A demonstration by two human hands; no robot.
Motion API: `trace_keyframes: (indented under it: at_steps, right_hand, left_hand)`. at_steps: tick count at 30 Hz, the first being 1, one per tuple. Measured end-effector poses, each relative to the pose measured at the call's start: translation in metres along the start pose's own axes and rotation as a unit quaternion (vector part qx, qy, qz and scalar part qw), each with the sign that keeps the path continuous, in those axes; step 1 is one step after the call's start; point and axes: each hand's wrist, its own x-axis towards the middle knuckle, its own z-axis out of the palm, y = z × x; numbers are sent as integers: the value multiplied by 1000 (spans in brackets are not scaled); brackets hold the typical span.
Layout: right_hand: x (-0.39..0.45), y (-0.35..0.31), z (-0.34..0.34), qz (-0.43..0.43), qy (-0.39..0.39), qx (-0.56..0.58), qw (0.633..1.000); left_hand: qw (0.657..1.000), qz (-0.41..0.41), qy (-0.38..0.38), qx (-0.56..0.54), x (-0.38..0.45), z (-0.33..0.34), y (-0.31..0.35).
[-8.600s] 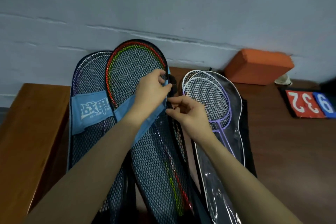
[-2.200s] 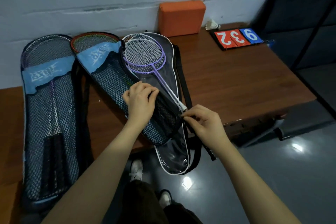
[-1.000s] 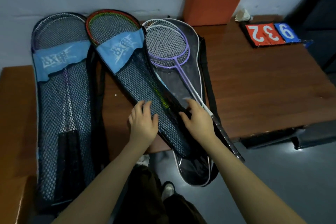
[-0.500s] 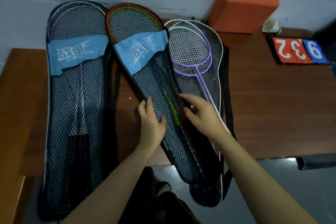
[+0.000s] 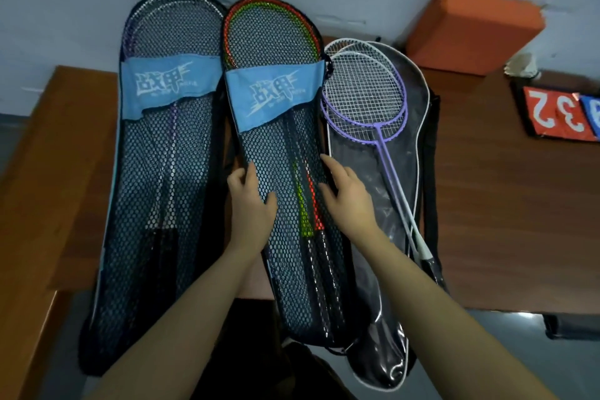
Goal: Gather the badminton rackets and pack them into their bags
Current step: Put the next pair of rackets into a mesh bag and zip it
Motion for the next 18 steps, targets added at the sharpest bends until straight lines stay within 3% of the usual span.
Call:
trace_keyframes:
  at_steps: [5,11,18]
  right_hand:
    - [12,-19,-6,-60,12,-37,997]
    - [-6,-33,-22,-120,117,46,985]
    - [-33,-66,-35,-173,166,87,967]
  left_hand:
    - [996,42,71,-24,19,-4,20]
    - [986,116,115,-13,14,-30,41]
    - [968,182,174,5,-12,-74,66]
